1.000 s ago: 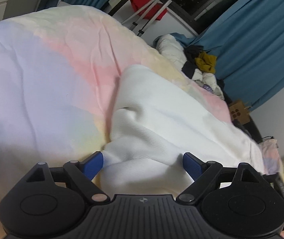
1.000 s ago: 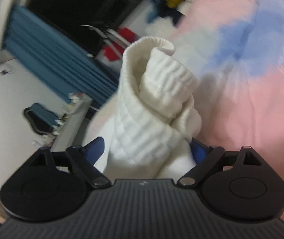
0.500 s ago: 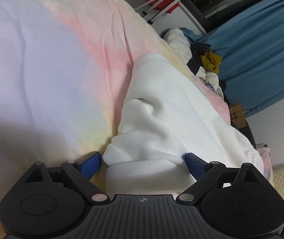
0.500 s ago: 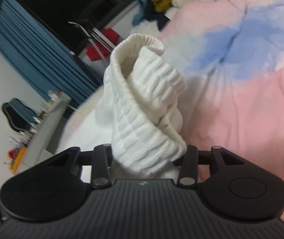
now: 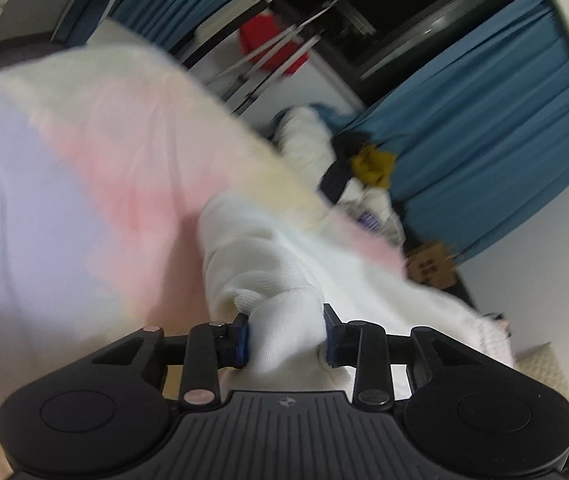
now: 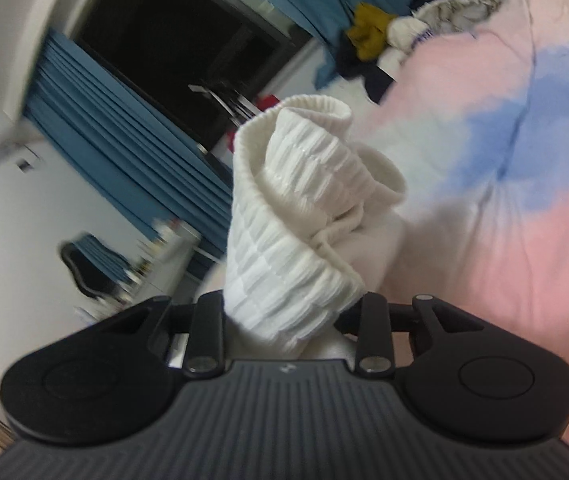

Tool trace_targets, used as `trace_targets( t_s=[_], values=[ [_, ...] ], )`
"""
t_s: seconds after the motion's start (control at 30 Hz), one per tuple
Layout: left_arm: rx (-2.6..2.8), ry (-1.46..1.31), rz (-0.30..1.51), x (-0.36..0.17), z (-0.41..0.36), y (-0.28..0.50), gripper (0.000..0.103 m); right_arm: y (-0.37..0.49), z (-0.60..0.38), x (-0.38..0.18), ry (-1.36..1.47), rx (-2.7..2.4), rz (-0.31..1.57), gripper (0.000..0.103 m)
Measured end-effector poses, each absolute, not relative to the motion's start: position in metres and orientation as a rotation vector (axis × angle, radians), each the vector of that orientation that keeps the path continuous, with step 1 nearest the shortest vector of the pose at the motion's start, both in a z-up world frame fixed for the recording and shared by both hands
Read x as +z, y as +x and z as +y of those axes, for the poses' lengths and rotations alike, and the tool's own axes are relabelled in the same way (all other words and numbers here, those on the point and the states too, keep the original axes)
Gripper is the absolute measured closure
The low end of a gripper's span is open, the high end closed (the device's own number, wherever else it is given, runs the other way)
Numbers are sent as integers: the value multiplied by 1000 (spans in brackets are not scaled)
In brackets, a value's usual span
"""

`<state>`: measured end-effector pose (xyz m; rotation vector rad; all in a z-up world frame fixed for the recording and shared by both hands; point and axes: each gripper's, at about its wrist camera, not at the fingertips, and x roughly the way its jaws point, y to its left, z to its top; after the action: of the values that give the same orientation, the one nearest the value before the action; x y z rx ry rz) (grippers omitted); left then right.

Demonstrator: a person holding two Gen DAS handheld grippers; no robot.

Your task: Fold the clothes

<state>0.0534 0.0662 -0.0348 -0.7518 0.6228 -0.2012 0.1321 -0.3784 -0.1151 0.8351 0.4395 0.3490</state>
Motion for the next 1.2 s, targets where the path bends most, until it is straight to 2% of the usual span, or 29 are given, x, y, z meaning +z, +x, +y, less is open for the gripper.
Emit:
trace_targets(
  t_s=[0.13, 0.47, 0.53, 0.67, 0.83, 0.93, 1.03, 1.2],
  values=[
    [-243, -700, 582, 14, 28, 67, 69, 132, -410, -97, 924, 355, 360, 69],
    [-434, -556, 469, 88, -144, 183, 69, 152, -524, -48, 974, 226, 95, 69],
    [-483, -534, 448, 88, -186, 219, 69, 158, -549, -43, 950, 181, 48, 69],
    [-547, -495, 453, 67, -268, 279, 69, 166, -592, -55, 884, 64, -46, 69],
    [-558, -451, 492, 8, -359, 348, 69, 172, -611, -111, 747, -129, -81, 69],
    [-569, -377, 565, -38, -401, 380, 69, 181, -624, -153, 737, -231, 27, 69],
    [-581, -320, 573, -75, -403, 376, 69, 186, -629, -189, 789, -272, 146, 69],
    [-592, -219, 649, -106, -387, 376, 68, 190, -625, -203, 875, -319, 272, 68]
  ],
)
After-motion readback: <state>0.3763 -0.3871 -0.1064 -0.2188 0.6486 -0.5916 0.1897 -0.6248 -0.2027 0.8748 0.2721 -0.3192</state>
